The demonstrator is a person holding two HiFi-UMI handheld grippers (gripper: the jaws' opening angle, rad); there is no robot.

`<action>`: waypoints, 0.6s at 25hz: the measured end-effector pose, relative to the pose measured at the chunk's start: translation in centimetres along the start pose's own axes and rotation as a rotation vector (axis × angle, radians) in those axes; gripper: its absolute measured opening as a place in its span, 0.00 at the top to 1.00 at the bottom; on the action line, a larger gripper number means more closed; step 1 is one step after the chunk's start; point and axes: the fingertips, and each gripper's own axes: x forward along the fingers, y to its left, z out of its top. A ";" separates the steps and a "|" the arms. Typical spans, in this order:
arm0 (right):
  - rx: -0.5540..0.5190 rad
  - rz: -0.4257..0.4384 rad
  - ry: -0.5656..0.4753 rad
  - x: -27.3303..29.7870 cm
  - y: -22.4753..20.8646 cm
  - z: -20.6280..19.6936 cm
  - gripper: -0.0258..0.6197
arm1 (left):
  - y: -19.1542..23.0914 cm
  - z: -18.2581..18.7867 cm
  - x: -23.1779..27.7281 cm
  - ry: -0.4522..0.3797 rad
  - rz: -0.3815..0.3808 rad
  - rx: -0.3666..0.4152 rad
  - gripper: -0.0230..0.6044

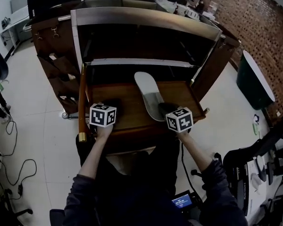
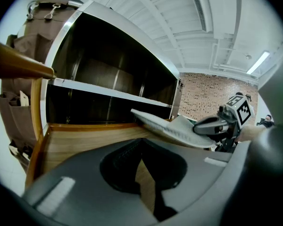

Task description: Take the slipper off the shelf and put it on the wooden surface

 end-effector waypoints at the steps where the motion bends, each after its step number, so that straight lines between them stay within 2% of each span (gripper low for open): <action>1: 0.007 0.015 0.022 0.6 1.0 -0.8 0.94 | -0.1 0.0 0.0 -0.001 0.000 -0.001 0.93; 5: 0.003 0.026 0.051 2.2 4.2 -1.6 0.91 | -0.5 -0.2 0.1 0.000 -0.001 -0.004 0.93; 9: 0.005 0.066 -0.045 0.7 5.1 0.5 0.88 | -0.5 0.1 0.1 -0.003 -0.003 -0.001 0.93; 12: 0.067 0.099 -0.121 -1.3 3.5 2.0 0.85 | -0.5 0.3 0.0 -0.004 -0.003 0.001 0.93; 15: 0.076 0.052 -0.166 -1.8 -0.4 2.1 0.86 | -0.4 0.1 -0.1 -0.002 -0.004 0.002 0.93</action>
